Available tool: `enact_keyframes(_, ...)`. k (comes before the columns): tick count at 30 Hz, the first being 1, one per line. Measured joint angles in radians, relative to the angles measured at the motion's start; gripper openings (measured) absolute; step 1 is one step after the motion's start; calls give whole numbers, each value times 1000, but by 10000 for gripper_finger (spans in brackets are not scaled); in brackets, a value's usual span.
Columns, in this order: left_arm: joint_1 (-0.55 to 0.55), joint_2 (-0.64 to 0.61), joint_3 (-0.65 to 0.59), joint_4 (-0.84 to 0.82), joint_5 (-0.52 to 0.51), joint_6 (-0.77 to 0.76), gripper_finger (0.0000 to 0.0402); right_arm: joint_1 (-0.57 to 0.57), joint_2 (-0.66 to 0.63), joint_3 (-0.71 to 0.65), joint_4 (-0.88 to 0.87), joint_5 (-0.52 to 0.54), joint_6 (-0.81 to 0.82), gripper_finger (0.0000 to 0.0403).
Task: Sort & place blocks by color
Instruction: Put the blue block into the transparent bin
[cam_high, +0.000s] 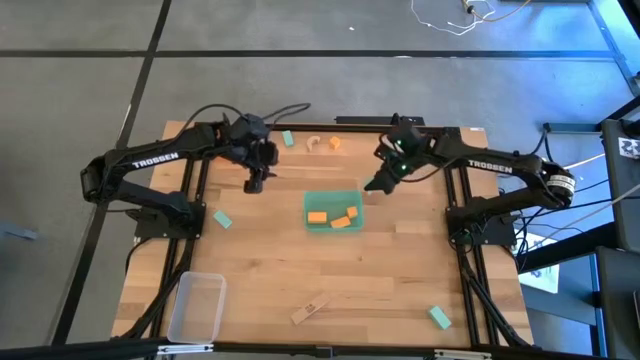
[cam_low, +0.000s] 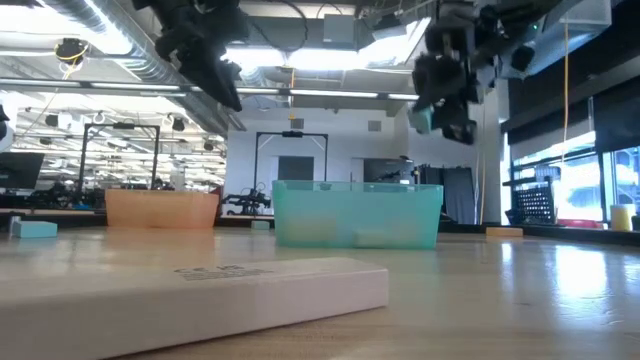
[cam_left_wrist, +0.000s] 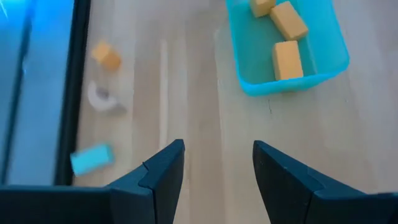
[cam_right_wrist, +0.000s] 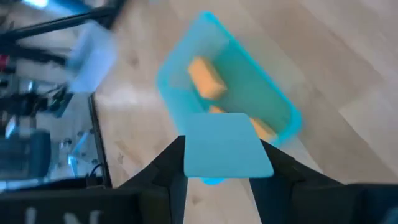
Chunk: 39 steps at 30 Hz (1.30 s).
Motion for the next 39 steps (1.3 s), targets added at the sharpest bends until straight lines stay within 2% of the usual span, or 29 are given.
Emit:
enact_keyframes(5, -35, 0, 0, 134, 0, 115, 182, 21, 0, 52, -2, 0, -114, 131)
enact_keyframes(13, -95, 2, 0, 387, 1, 190, 182, 72, 0, 60, 60, 8, -216, 131)
enact_keyframes(22, -163, 2, 0, 426, -42, 187, 182, 117, 0, 60, 238, 38, -226, 131)
enact_keyframes(27, -214, 2, 0, 463, -103, 47, 182, 122, 0, 60, 411, 143, -167, 131)
enact_keyframes(30, -245, 2, 0, 502, -156, -32, 182, 121, 0, 61, 515, 171, -119, 131)
enact_keyframes(35, -302, 2, 0, 600, -310, 11, 182, 121, -1, 61, 645, 207, -18, 131)
enact_keyframes(39, -340, 2, 0, 672, -375, 115, 182, 121, -2, 62, 673, 266, 31, 131)
